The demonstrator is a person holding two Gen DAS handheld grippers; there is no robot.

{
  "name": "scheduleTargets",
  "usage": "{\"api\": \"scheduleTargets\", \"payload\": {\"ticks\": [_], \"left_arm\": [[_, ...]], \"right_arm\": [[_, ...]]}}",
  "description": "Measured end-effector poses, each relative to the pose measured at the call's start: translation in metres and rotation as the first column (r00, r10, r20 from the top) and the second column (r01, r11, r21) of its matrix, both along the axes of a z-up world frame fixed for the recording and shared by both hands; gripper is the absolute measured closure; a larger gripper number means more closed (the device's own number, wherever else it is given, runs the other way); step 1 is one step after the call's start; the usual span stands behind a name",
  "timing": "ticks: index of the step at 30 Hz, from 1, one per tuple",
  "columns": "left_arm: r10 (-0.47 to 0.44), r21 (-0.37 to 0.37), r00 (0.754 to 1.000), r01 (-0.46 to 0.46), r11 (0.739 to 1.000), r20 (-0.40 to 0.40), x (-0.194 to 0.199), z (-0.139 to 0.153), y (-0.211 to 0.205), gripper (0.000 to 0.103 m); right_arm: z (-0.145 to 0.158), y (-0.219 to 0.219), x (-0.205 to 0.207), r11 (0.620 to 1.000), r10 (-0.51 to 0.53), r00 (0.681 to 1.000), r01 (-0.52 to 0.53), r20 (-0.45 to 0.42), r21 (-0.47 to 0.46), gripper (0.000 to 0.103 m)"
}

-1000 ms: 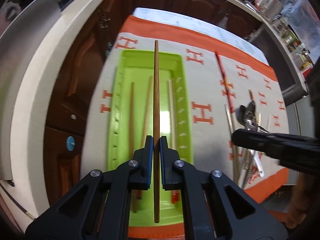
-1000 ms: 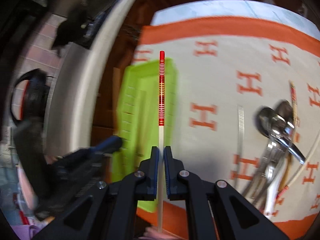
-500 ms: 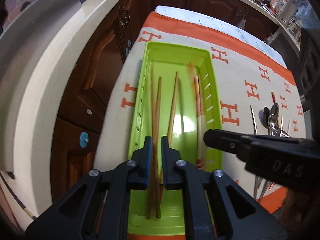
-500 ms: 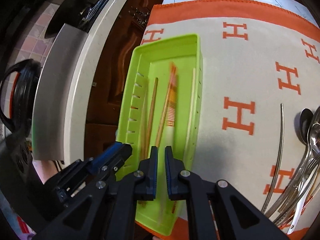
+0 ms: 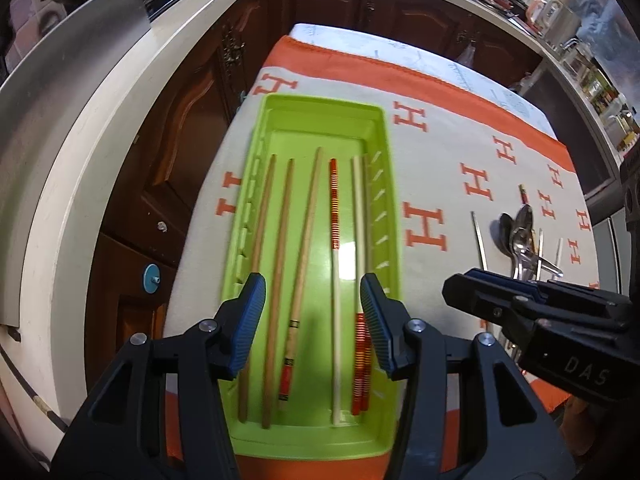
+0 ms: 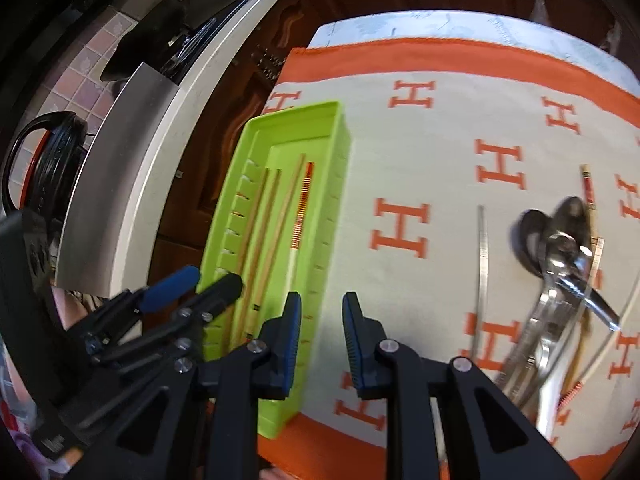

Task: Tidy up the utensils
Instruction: 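Carry both chopsticks into the green tray and open both tools, then withdraw both tools to the pile and close the left tool on a metal chopstick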

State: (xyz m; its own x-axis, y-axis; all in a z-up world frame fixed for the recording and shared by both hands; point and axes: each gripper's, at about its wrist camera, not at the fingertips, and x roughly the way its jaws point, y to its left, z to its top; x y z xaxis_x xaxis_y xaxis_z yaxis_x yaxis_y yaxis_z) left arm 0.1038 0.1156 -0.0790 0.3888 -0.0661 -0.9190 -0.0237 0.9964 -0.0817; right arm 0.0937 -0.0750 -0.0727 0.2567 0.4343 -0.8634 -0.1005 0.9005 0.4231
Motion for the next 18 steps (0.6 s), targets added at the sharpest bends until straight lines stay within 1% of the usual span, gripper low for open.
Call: {"api": "scheduleTargets", "payload": {"ticks": [4, 13, 18], "left_arm": [[-0.023, 0.002, 1.0, 0.023, 1.0, 0.019, -0.007, 0.007, -0.015, 0.057], [-0.099, -0.007, 0.994, 0.099, 0.995, 0.041, -0.017, 0.016, -0.057, 0.057], [-0.141, -0.022, 0.989, 0.142, 0.99, 0.034, -0.019, 0.017, -0.079, 0.057]], "right_arm": [[0.001, -0.015, -0.015, 1.0, -0.007, 0.999, 0.008, 0.033, -0.023, 0.082], [0.012, -0.052, -0.041, 0.998, -0.045, 0.994, 0.049, 0.1, -0.037, 0.082], [0.017, -0.075, -0.052, 0.995, -0.072, 0.988, 0.081, 0.138, -0.063, 0.082]]}}
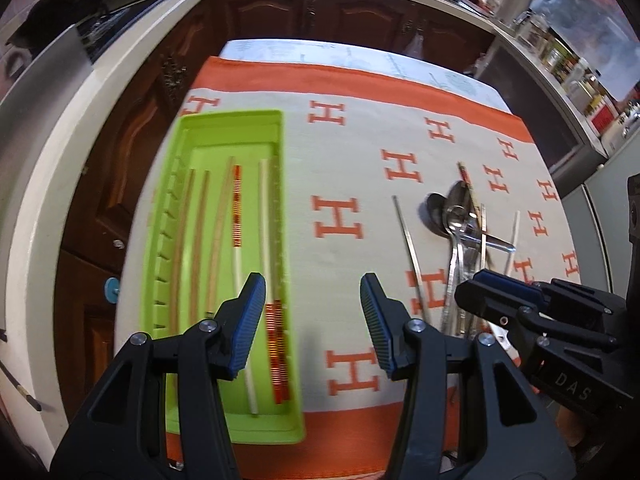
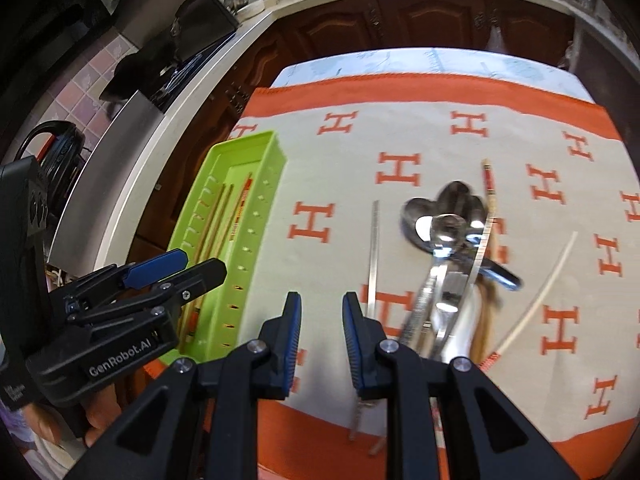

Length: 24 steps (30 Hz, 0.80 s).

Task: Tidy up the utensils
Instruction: 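Withdraw both tools to the pile and close the left tool on a metal chopstick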

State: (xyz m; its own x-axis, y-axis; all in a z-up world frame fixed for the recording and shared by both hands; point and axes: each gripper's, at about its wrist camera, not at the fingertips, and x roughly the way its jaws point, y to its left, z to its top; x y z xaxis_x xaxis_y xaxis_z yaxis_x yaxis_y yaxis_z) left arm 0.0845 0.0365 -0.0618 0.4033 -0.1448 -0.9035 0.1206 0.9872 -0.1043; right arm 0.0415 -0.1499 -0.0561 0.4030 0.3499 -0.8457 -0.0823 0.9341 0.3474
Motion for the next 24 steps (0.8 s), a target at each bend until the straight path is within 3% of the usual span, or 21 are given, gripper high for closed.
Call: {"api": "scheduleTargets", "payload": {"ticks": [7, 13, 24], "left_arm": [[-0.054, -0.064, 0.998, 0.053, 0.997, -0.021, 0.001, -0.004, -0.025, 0.057], [-0.091, -0.144, 0.988, 0.073, 0.987, -0.126, 0.016, -0.034, -0.048, 0.057], [-0.135, -0.097, 0.96, 0.114, 0.989, -0.245, 0.027, -0.089, -0.097, 0.057]], "right_arm": [[-0.008, -0.035, -0.012, 0.998, -0.061, 0.998, 0.061, 0.002, -0.026, 0.082], [-0.023, -0.061, -0.019, 0.993, -0.109, 0.994, 0.109, -0.017, -0.039, 0.082], [-0.04, -0.096, -0.022, 0.984, -0.166, 0.986, 0.164, -0.018, -0.071, 0.082]]}}
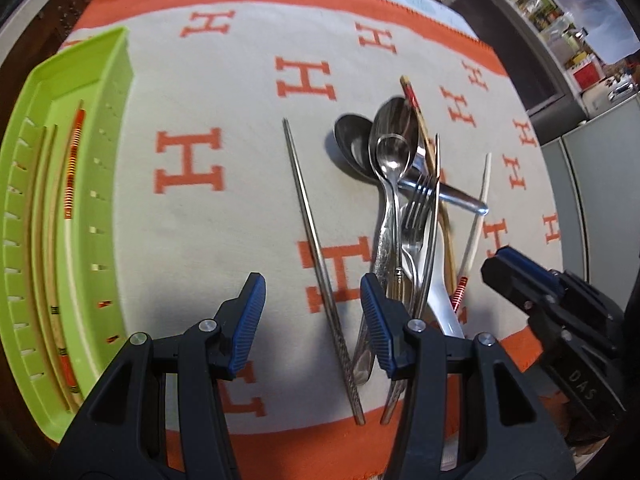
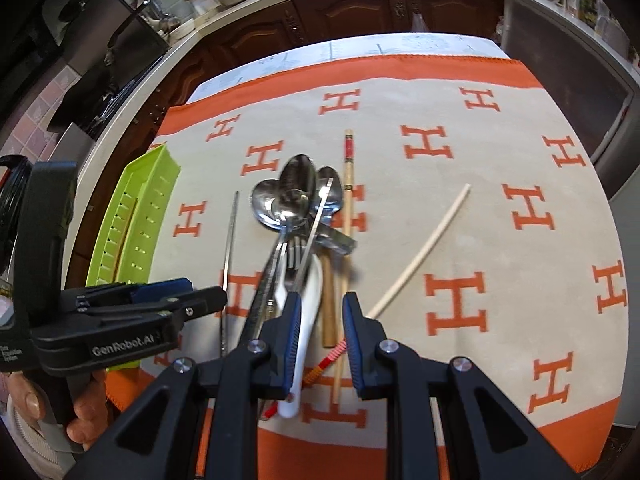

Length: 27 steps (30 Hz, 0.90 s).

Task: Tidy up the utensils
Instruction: 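Withdraw both tools to the pile and close the left tool on a metal chopstick, then carry the metal chopstick into the tray with the left tool while the right tool carries another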

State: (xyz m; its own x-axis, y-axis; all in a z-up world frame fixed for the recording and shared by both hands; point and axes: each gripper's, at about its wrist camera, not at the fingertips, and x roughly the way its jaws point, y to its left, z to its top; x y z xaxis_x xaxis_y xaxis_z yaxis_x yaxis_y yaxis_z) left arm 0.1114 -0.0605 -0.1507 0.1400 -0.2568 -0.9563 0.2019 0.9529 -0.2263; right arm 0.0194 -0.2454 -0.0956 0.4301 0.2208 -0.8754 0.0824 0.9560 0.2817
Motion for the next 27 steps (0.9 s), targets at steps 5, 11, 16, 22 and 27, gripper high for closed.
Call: {"api": "scheduleTargets", "payload": {"ticks": [5, 11, 16, 22, 27], "left_arm": [[-0.006, 0.047, 1.0, 0.007, 0.999, -0.013, 0.0, -0.012, -0.014, 0.057], [-0.037, 0.139, 0.999, 0.032, 0.99, 0.035, -0.003, -0.013, -0.03, 0.062], [-0.055, 0.158, 0.996, 0.044, 0.986, 0.065, -0.005, -0.013, -0.034, 0.098], [-0.043, 0.11, 0.997, 0.036, 0.993, 0.065, -0.008, -0.011, -0.027, 0.1], [-0.034, 0.077, 0.998, 0.03, 0.997, 0.059, -0.013, -0.009, -0.02, 0.1]], "right_arm": [[-0.01, -0.015, 0.0, 0.999, -0.029, 1.0, 0.029, -0.013, 0.021, 0.082], [-0.018, -0.022, -0.001, 0.997, -0.025, 0.999, 0.026, -0.022, 0.069, 0.082], [-0.017, -0.016, 0.001, 0.992, 0.005, 1.0, -0.004, -0.009, 0.123, 0.082], [-0.021, -0.009, 0.01, 0.984, 0.029, 0.999, -0.025, -0.023, 0.177, 0.082], [-0.023, -0.002, 0.016, 0.982, 0.045, 0.999, -0.039, -0.026, 0.185, 0.082]]}}
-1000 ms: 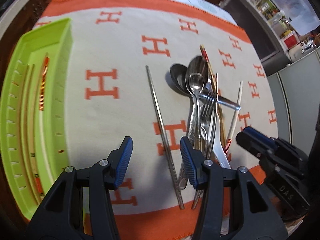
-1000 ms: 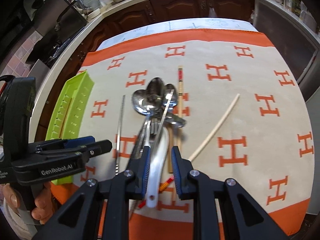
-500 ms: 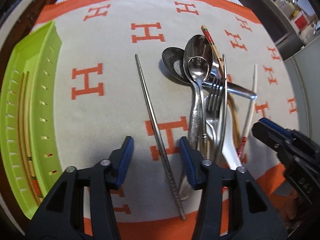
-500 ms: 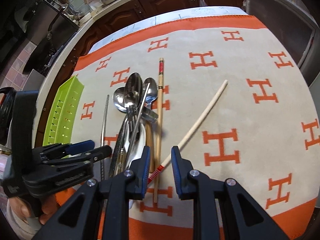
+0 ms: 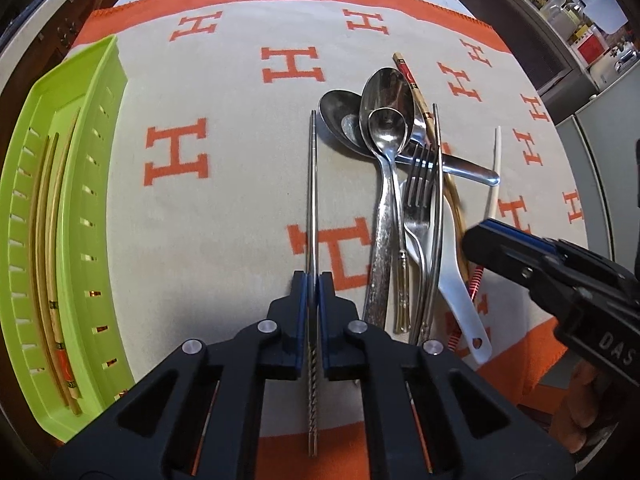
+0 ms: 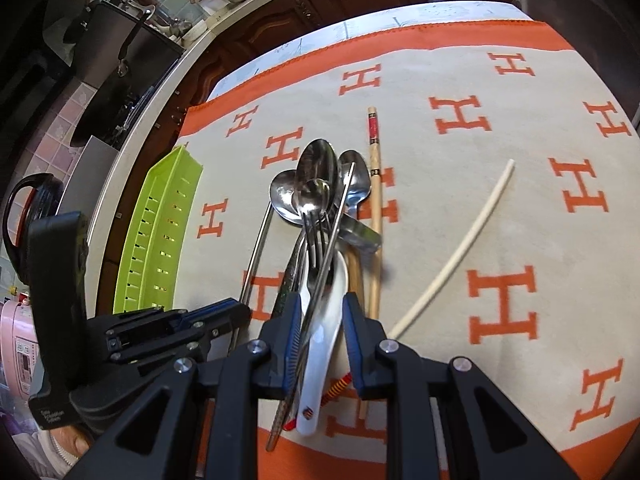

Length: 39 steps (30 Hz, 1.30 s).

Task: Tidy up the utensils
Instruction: 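Carry the metal chopstick into the tray with the left tool while the right tool carries another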

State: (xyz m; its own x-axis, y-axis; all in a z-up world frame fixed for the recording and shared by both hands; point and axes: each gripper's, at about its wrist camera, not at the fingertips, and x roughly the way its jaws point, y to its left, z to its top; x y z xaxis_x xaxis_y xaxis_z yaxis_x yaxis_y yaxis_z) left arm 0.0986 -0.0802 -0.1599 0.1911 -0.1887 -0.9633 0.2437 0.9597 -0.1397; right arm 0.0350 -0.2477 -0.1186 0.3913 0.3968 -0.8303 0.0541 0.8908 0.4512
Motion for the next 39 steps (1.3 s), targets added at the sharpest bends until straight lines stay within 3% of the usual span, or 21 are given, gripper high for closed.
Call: {"api": "scheduleTargets", "payload": {"ticks": [11, 13, 19, 30, 39], "left_arm": [[0.018, -0.047, 1.0, -0.019, 0.999, -0.003, -0.004, 0.004, 0.013, 0.1], [0.02, -0.053, 1.0, -0.02, 0.998, -0.007, -0.004, 0.003, 0.014, 0.099], [0.021, -0.073, 1.0, -0.021, 0.997, -0.002, -0.006, 0.007, 0.018, 0.1], [0.065, -0.109, 0.992, -0.053, 0.993, 0.106, -0.023, 0.055, 0.056, 0.099], [0.179, -0.086, 0.961, -0.164, 0.983, 0.212, -0.02, 0.112, 0.135, 0.099]], "right_arm": [[-0.014, 0.012, 0.016, 1.0, 0.029, 0.998, -0.03, -0.05, -0.006, 0.082], [-0.017, 0.014, 0.018, 1.0, 0.029, 0.998, -0.029, -0.06, -0.011, 0.092], [-0.013, 0.013, 0.016, 1.0, 0.011, 0.998, -0.011, -0.057, 0.003, 0.096], [0.039, 0.051, 0.01, 0.996, 0.085, 0.996, -0.085, 0.02, 0.01, 0.097], [0.095, 0.123, 0.037, 0.973, 0.219, 0.971, -0.224, 0.092, 0.053, 0.097]]}}
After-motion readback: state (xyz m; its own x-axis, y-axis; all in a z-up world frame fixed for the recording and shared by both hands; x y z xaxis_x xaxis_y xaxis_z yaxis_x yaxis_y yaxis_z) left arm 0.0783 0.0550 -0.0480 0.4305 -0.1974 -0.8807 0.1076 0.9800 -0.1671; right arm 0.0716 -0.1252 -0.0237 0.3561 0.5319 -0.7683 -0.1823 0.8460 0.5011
